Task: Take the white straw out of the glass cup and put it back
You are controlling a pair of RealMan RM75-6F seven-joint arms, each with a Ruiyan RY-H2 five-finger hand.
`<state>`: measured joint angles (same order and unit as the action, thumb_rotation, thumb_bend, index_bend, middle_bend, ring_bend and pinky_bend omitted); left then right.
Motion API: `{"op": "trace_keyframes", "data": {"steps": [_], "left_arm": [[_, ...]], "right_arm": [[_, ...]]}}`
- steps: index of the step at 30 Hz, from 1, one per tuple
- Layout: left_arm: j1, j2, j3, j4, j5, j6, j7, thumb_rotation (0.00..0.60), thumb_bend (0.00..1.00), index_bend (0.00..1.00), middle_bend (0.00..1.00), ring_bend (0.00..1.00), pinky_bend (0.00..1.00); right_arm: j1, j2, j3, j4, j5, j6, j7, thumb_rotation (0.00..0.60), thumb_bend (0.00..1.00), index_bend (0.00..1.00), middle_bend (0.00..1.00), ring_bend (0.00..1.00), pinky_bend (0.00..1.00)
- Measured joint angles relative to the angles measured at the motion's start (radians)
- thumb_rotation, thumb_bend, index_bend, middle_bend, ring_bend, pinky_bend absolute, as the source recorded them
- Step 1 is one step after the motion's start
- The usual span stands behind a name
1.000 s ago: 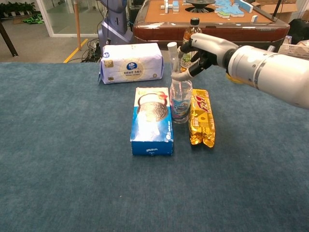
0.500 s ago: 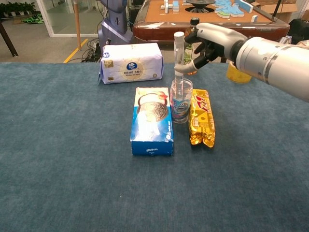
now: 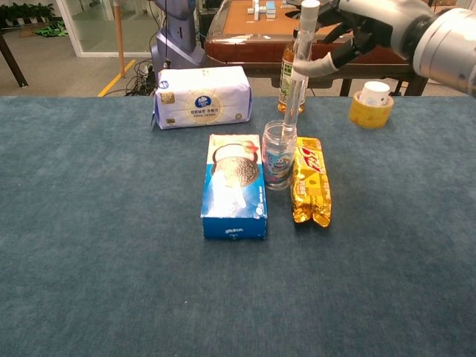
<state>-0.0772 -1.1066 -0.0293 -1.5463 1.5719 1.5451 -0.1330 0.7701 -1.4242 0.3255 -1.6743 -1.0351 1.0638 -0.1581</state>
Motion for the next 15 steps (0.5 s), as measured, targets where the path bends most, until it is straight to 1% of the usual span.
{"op": "trace_keyframes", "data": {"steps": [4,9,12,15], "left_arm": [[-0.002,-0.001,0.001,-0.001,0.001,-0.003,0.004,0.600,0.16,0.40,0.41,0.35,0.52],[-0.003,-0.003,0.004,-0.002,0.004,-0.004,0.006,0.600,0.16,0.40,0.41,0.35,0.52],[-0.003,-0.003,0.004,-0.002,0.004,-0.005,0.008,0.600,0.16,0.40,0.41,0.35,0.52],[-0.004,-0.004,0.005,-0.003,0.005,-0.008,0.008,0.600,0.16,0.40,0.41,0.35,0.52]], "right_arm": [[-0.020,0.038,-0.002,-0.034,-0.019,0.013,0.010,0.600,0.41,0.62,0.37,0.18,0.22],[-0.043,0.082,-0.014,-0.059,-0.056,0.020,0.030,0.600,0.43,0.66,0.43,0.24,0.23],[-0.057,0.095,-0.026,-0.058,-0.095,0.026,0.049,0.600,0.44,0.66,0.49,0.29,0.25],[-0.072,0.105,-0.041,-0.048,-0.135,0.036,0.072,0.600,0.44,0.67,0.52,0.32,0.26]]}}
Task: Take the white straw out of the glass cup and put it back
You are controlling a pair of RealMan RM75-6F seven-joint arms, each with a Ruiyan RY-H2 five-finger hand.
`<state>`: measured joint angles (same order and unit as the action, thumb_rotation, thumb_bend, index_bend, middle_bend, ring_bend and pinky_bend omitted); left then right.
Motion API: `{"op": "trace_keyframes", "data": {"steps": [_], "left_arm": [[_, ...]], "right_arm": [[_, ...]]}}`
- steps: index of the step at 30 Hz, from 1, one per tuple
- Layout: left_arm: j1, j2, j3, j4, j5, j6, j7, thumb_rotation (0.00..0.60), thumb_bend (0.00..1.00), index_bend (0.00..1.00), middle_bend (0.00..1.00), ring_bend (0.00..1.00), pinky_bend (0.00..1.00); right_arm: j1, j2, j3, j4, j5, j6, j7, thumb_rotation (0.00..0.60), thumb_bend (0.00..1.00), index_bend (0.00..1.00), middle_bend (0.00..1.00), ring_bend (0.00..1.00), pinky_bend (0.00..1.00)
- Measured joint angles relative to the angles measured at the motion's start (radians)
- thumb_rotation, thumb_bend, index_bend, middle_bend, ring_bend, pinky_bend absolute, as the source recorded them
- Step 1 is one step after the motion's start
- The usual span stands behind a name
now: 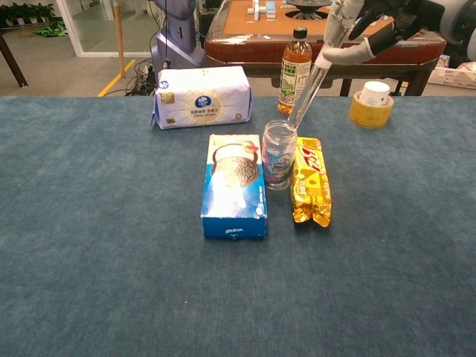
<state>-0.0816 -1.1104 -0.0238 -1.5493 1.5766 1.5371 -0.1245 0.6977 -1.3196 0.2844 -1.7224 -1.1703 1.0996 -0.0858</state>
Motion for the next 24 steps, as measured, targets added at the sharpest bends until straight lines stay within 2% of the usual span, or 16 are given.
{"op": "trace_keyframes", "data": {"steps": [5,12,24], "left_arm": [[-0.002,0.001,0.002,-0.001,0.001,-0.004,-0.002,0.600,0.16,0.40,0.41,0.35,0.52],[-0.004,0.001,0.003,-0.001,-0.001,-0.008,-0.004,0.600,0.16,0.40,0.41,0.35,0.52],[-0.008,0.000,0.007,-0.002,0.002,-0.017,-0.002,0.600,0.16,0.40,0.41,0.35,0.52]], "right_arm": [[-0.021,0.009,-0.024,0.031,-0.068,0.012,0.052,0.600,0.44,0.69,0.53,0.33,0.28],[-0.052,0.013,-0.053,0.080,-0.149,0.044,0.122,0.600,0.48,0.71,0.61,0.40,0.34],[-0.081,0.081,-0.049,-0.004,-0.169,0.071,0.117,0.600,0.48,0.72,0.63,0.43,0.34]]}}
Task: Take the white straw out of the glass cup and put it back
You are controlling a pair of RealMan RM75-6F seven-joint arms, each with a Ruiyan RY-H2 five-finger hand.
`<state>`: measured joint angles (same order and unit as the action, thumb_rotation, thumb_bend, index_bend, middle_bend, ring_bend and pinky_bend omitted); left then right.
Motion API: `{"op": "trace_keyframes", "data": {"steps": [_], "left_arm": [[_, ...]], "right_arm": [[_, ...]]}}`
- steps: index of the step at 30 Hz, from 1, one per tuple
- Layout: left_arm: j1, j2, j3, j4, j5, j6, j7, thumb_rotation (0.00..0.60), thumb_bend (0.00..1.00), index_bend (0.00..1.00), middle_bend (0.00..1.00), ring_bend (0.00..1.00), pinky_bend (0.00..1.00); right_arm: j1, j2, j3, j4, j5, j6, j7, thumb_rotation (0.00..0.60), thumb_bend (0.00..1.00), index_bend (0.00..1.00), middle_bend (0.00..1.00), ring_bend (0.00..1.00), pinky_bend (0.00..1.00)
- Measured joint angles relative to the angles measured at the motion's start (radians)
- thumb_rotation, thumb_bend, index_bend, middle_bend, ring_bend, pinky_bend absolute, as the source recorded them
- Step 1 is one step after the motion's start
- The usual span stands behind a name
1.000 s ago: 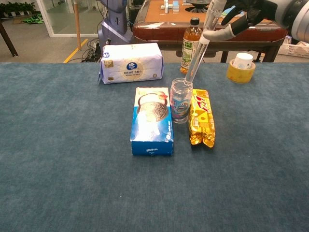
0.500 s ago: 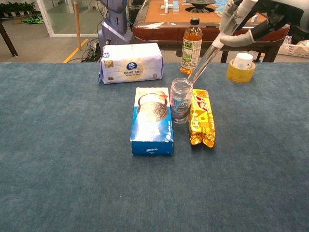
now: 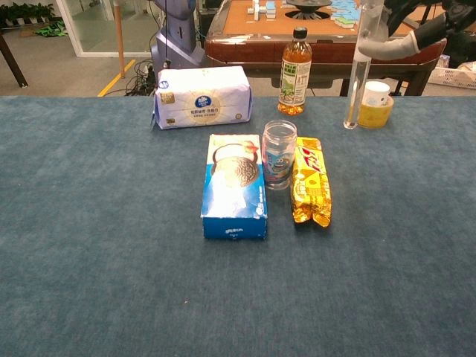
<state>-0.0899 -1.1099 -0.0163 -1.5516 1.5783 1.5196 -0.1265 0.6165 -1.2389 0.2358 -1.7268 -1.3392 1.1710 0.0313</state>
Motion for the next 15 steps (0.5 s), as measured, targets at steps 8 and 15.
{"op": "trace_keyframes", "data": {"steps": [8,15], "left_arm": [[-0.003,-0.002,0.003,-0.002,0.003,-0.005,0.002,0.600,0.16,0.40,0.41,0.35,0.52],[-0.004,-0.002,0.005,-0.003,0.002,-0.007,0.005,0.600,0.16,0.40,0.41,0.35,0.52]], "right_arm": [[-0.018,0.062,-0.007,-0.077,0.054,-0.032,-0.056,0.600,0.48,0.73,0.65,0.44,0.34],[-0.027,0.056,-0.014,-0.069,0.019,-0.029,0.013,0.600,0.48,0.73,0.66,0.45,0.37]]}}
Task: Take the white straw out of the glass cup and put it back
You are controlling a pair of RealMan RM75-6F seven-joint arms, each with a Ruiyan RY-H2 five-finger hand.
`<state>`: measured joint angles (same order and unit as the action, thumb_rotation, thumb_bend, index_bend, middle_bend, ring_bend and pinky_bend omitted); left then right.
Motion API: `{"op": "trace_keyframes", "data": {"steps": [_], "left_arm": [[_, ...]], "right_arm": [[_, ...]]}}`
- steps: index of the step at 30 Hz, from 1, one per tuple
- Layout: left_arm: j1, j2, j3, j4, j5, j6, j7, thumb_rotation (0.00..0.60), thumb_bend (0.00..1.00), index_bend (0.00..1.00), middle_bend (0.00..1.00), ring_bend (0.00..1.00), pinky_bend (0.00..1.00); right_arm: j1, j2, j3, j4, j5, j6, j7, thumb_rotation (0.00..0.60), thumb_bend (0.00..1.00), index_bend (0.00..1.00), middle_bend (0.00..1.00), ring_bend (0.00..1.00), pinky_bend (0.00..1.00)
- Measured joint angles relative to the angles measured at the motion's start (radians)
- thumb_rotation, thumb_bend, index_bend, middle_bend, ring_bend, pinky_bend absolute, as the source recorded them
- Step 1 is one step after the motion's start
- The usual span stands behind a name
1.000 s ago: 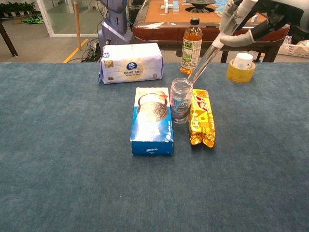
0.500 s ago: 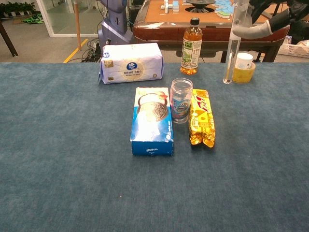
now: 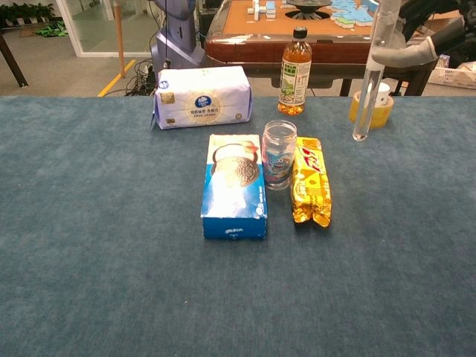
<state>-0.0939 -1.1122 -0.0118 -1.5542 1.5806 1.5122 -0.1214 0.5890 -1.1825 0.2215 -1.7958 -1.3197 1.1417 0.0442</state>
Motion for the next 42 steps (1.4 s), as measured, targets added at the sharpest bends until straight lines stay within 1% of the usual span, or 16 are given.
{"op": "trace_keyframes", "data": {"steps": [2,5,8,10,13,18,21,25,29,32,34,37,42], "left_arm": [[-0.001,0.000,0.000,0.000,-0.001,-0.002,0.001,0.600,0.16,0.40,0.41,0.35,0.52],[-0.001,0.000,0.001,-0.001,-0.001,-0.003,0.001,0.600,0.16,0.40,0.41,0.35,0.52],[-0.001,0.000,0.002,-0.002,0.000,-0.003,0.002,0.600,0.16,0.40,0.41,0.35,0.52],[-0.002,0.001,0.002,-0.002,0.000,-0.005,0.002,0.600,0.16,0.40,0.41,0.35,0.52],[-0.002,0.001,0.003,-0.004,0.000,-0.005,0.004,0.600,0.16,0.40,0.41,0.35,0.52],[-0.003,0.000,0.005,-0.005,0.001,-0.008,0.010,0.600,0.16,0.40,0.41,0.35,0.52],[-0.005,-0.001,0.007,-0.008,0.002,-0.011,0.014,0.600,0.16,0.40,0.41,0.35,0.52],[-0.006,-0.003,0.007,-0.008,0.002,-0.013,0.017,0.600,0.16,0.40,0.41,0.35,0.52],[-0.005,-0.001,0.007,-0.008,0.000,-0.013,0.013,0.600,0.16,0.40,0.41,0.35,0.52],[-0.005,-0.001,0.006,-0.008,0.000,-0.011,0.013,0.600,0.16,0.40,0.41,0.35,0.52],[-0.005,-0.001,0.007,-0.008,0.001,-0.010,0.013,0.600,0.16,0.40,0.41,0.35,0.52],[-0.005,-0.002,0.008,-0.009,0.002,-0.010,0.015,0.600,0.16,0.40,0.41,0.35,0.52],[-0.005,-0.002,0.007,-0.009,0.001,-0.010,0.016,0.600,0.16,0.40,0.41,0.35,0.52]], "right_arm": [[-0.004,-0.003,-0.002,0.006,-0.020,0.002,0.049,0.600,0.48,0.73,0.67,0.46,0.39],[-0.010,-0.004,-0.007,0.017,-0.053,0.006,0.126,0.600,0.48,0.73,0.67,0.46,0.40],[-0.017,0.002,-0.013,0.027,-0.083,0.009,0.159,0.600,0.48,0.73,0.67,0.46,0.40],[-0.020,0.009,-0.016,0.028,-0.083,0.009,0.146,0.600,0.48,0.73,0.67,0.47,0.40],[-0.024,0.029,-0.021,0.020,-0.072,0.002,0.094,0.600,0.48,0.73,0.69,0.48,0.40],[-0.030,0.080,-0.029,-0.024,-0.028,-0.015,-0.033,0.600,0.48,0.73,0.69,0.49,0.40],[-0.034,0.091,-0.028,-0.048,-0.010,-0.016,-0.057,0.600,0.48,0.73,0.69,0.49,0.40],[-0.039,0.088,-0.024,-0.051,-0.025,-0.013,0.021,0.600,0.48,0.73,0.69,0.49,0.40],[-0.046,0.084,-0.022,-0.037,-0.068,-0.007,0.156,0.600,0.48,0.73,0.69,0.49,0.40],[-0.048,0.084,-0.025,-0.024,-0.092,-0.007,0.193,0.600,0.48,0.73,0.70,0.49,0.40],[-0.048,0.086,-0.028,-0.018,-0.092,-0.011,0.178,0.600,0.49,0.73,0.70,0.50,0.40],[-0.047,0.092,-0.033,-0.015,-0.075,-0.025,0.115,0.600,0.49,0.73,0.70,0.50,0.40],[-0.038,0.105,-0.042,-0.031,-0.006,-0.062,-0.049,0.600,0.50,0.73,0.70,0.50,0.40]]}}
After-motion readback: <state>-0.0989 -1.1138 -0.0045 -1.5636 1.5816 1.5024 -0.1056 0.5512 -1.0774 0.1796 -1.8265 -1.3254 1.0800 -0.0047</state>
